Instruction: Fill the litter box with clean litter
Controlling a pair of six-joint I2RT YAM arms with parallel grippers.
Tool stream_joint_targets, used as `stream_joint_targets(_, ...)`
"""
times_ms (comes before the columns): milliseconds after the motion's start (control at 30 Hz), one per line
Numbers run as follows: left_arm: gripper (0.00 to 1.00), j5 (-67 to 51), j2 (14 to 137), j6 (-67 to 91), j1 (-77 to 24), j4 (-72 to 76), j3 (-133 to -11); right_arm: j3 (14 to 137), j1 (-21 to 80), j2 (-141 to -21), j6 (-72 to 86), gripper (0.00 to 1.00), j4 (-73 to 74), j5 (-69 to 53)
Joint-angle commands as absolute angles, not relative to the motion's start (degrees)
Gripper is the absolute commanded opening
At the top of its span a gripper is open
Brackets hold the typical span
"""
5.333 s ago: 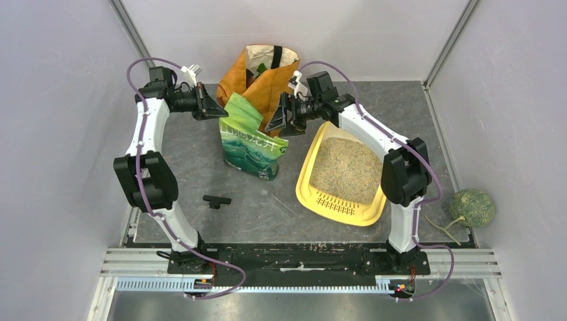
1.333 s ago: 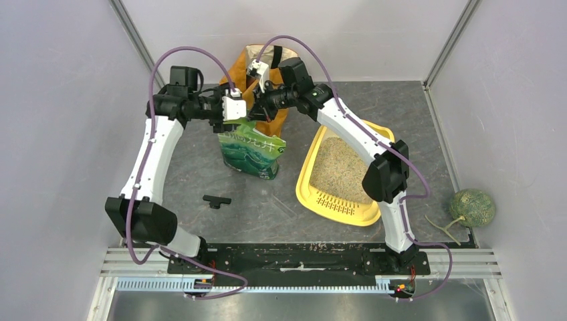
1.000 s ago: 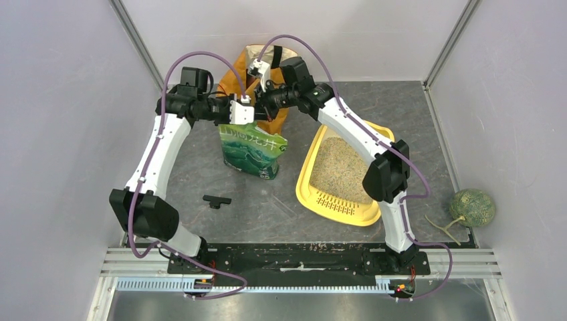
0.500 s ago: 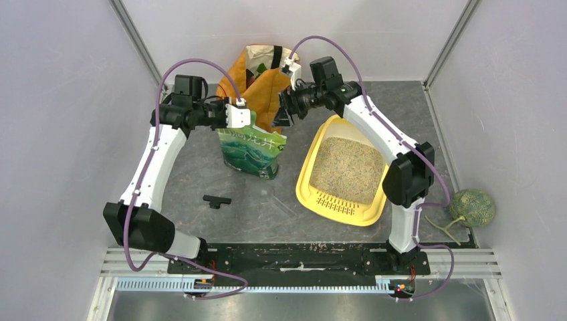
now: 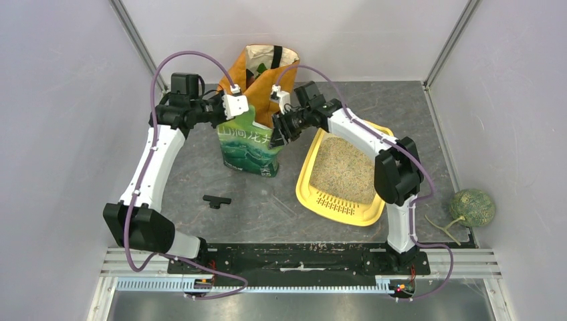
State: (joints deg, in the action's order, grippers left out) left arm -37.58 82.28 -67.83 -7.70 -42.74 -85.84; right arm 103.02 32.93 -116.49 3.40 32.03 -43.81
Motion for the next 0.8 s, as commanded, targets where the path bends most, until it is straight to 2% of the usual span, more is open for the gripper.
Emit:
stream_joint_targets(0, 0.02, -43.07, 78.88, -64.16, -6.04, -39.43, -86.16, 99.01, 35.49, -111.86, 3.22, 0.43, 26.76, -31.01)
stream_joint_targets(100, 0.02, -47.98, 77.22, -70.72, -4.77, -47.18, -86.05, 96.73, 36.17, -110.48, 5.57, 0.27, 25.08, -24.84)
stream_joint_targets(267, 0.02, -49.95, 75.46, -85.45, -4.61, -64.55, -85.83, 96.04, 36.34, -110.27, 10.52, 0.14, 24.97, -23.24)
stream_joint_targets(367, 0.02, -46.85, 75.88, -97.05, -4.64, -75.66, -84.87, 97.02, 36.39, -110.98, 12.3, 0.06, 25.94, -22.89)
stream_joint_targets(433, 0.02, -43.68, 75.47, -100.5, -4.66, -76.71, -81.99, 97.57, 36.39, -111.31, 13.06, 0.0, 26.47, -22.99)
stream_joint_targets(600, 0.02, -38.31, 73.13, -104.69, -4.66, -68.87, -72.11, 98.06, 36.37, -111.98, 15.8, 0.0, 27.34, -23.32)
stream_joint_targets(767, 0.02, -32.82, 75.31, -104.25, -4.72, -63.97, -68.67, 98.26, 36.37, -111.94, 16.41, 0.0, 27.37, -23.87)
